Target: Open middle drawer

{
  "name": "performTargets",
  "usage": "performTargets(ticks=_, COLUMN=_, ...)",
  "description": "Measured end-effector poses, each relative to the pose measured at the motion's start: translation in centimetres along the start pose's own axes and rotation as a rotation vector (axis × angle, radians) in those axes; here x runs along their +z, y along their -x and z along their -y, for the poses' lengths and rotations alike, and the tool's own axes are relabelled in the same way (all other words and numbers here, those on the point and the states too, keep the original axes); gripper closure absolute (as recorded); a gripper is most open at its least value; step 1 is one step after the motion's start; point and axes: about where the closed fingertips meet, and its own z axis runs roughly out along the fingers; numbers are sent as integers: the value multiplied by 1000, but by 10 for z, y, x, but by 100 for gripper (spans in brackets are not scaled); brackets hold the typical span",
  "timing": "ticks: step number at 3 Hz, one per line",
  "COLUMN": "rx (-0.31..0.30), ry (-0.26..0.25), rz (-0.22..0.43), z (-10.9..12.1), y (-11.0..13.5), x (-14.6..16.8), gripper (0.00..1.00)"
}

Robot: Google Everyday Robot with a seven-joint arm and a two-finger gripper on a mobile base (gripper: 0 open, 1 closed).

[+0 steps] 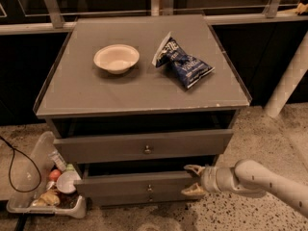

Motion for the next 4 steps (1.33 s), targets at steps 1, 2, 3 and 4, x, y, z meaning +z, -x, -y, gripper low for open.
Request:
performTargets(ticks=1, rx=0, ry=0, rz=0, z=1, y=2, x=-2, gripper=14)
performTargets(ticks=2, rx=-27, ry=71, rz=17, z=-61, y=-14, x=-26, gripper=38)
performTargets(ticks=3, rx=-29, ry=75, rz=18, z=-63, y=-10, x=-29, gripper=60)
performTargets(ticks=4, rx=-29, ry=75, rz=18, z=-61, y=-5, x=-33, gripper=84)
